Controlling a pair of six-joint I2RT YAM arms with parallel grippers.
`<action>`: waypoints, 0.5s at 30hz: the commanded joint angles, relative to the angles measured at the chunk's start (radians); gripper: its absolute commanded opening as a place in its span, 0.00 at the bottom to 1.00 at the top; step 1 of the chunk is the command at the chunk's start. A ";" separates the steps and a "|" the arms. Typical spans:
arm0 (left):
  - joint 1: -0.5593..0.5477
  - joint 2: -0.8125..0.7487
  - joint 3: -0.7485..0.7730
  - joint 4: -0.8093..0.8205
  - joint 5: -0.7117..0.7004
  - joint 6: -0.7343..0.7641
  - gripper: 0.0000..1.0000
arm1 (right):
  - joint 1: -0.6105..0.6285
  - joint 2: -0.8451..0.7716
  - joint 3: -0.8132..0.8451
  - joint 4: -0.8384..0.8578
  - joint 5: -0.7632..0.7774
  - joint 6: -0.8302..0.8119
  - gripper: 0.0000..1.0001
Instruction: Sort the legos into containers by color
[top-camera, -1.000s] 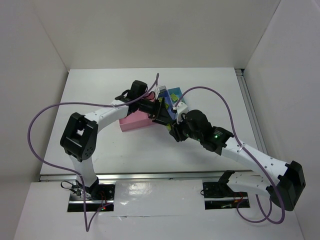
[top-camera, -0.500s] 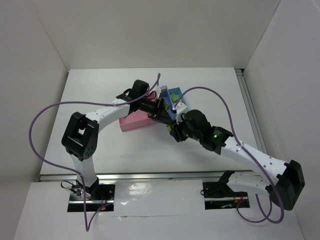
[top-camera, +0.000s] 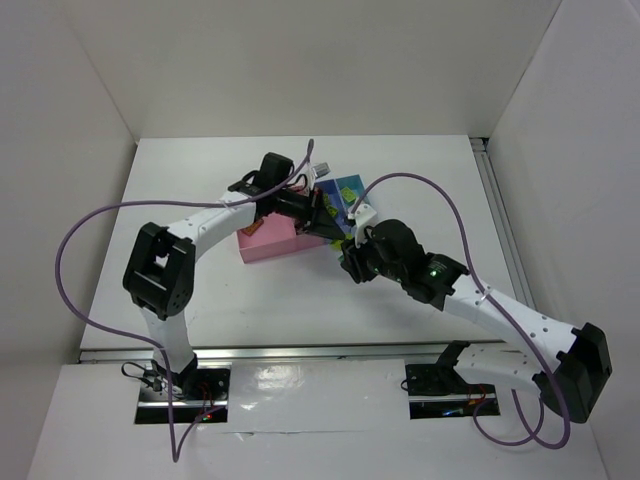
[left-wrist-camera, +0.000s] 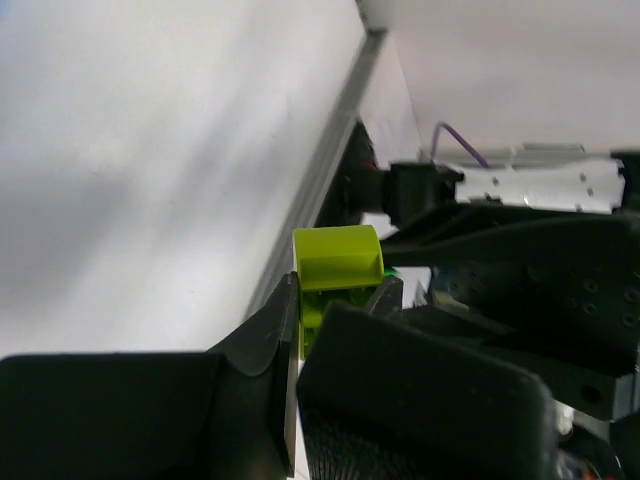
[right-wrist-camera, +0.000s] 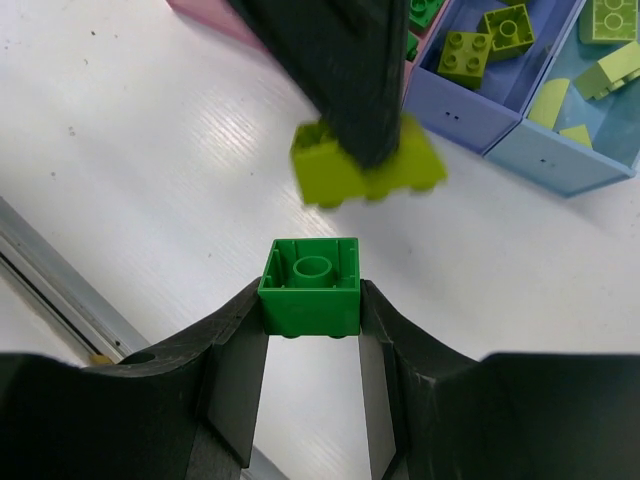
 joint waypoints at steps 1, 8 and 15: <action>0.038 -0.001 0.059 -0.026 -0.095 0.033 0.00 | -0.003 -0.039 0.016 0.008 0.007 0.008 0.06; 0.056 0.030 0.111 -0.059 -0.167 0.039 0.00 | -0.003 -0.049 0.016 0.008 0.041 0.008 0.05; 0.056 0.162 0.351 -0.244 -0.584 0.007 0.00 | -0.003 -0.049 0.016 -0.001 0.074 0.026 0.05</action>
